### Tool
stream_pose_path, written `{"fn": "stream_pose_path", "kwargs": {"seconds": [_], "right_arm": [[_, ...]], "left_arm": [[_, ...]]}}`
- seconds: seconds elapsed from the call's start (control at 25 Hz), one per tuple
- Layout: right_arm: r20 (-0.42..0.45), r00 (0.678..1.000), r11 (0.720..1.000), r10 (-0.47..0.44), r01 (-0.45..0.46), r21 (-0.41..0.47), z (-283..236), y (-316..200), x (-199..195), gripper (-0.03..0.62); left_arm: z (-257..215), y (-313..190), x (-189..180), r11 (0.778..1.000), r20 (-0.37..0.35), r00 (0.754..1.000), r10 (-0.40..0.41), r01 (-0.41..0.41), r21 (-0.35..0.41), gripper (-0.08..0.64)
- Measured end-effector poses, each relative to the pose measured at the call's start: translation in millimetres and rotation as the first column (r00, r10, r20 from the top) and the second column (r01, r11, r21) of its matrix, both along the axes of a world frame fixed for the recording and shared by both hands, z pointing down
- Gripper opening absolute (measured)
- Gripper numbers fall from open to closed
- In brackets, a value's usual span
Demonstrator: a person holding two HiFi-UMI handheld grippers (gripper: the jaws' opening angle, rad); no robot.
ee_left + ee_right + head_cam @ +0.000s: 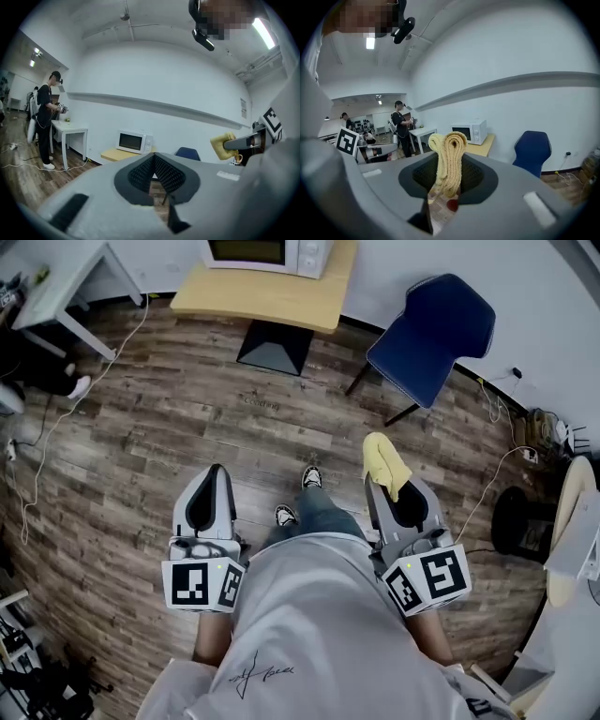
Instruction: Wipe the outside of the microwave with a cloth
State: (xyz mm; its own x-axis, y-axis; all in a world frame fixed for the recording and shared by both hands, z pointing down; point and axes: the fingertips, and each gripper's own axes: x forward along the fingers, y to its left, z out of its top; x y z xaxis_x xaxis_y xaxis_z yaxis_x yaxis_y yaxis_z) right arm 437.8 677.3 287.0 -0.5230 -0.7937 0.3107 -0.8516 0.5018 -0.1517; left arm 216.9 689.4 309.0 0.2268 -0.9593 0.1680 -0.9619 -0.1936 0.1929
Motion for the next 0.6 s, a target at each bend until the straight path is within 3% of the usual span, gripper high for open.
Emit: {"fn": "stream_pose_path", "kwargs": {"seconds": [0.28,0.6], "right_arm": [[-0.083,0.995,0.996,-0.053,0.058,0.063,3,-36,-22,0.103],[-0.043,0.986,0.985,-0.163,0.165,0.054,17,-110,-80,0.103]], "left_arm": [[3,-19,-5,1.0,0.081,0.997,-0.005,0.004,0.002,0.002],[13,-89,-21,0.999,0.114,0.992,0.05,-0.048,-0.013,-0.006]]}}
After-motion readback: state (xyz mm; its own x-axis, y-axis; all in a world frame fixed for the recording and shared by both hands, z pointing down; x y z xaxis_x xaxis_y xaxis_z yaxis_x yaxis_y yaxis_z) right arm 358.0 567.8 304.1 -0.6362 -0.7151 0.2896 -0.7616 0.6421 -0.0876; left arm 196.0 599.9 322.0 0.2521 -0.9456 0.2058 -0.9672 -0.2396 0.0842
